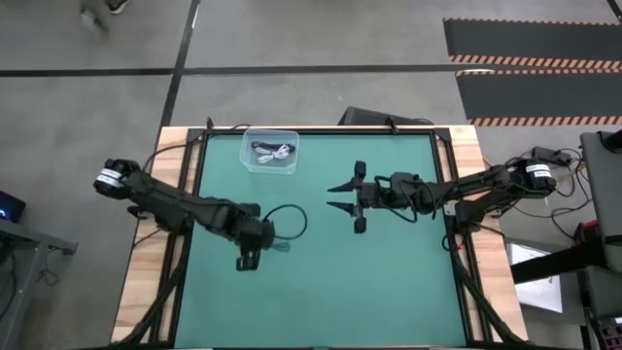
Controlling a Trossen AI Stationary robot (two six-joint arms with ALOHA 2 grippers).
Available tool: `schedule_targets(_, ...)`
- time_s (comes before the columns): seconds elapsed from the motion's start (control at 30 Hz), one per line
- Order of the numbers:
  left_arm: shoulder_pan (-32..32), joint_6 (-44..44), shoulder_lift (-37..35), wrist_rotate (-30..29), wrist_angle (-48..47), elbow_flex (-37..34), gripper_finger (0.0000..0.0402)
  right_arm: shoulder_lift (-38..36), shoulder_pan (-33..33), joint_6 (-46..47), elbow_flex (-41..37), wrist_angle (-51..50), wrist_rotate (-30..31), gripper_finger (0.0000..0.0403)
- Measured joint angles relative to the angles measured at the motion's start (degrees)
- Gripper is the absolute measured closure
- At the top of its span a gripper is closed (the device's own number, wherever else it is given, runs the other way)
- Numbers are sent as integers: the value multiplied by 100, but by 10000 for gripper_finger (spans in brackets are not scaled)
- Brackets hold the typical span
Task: Pick and place USB-C Cables
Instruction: Put the blue charger cable into the transparent bin
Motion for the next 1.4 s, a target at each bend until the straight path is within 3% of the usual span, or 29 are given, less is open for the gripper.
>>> schedule_targets(0.27, 854, 1608, -9, -164, -280, 89, 397, -146, 174, -214, -35, -55, 2, 259)
schedule_targets(0.4, 1344, 2285, -9, -631, -533, 171, 397, -462, 292, -290, -201, -54, 1, 259)
schedule_targets(0.73, 2578, 3977, 0, -1089, -498, 631, 397, -1428, 319, -242, -876, -56, 21, 259)
schedule_targets(1.1, 3926, 5542, 10, -1263, 562, 707, 397, -1764, 317, -210, -1025, -57, 47, 259)
schedule_targets(1.4, 4861, 6082, 179, -988, 1303, 626, 397, -1764, 317, -215, -1025, -57, 47, 259)
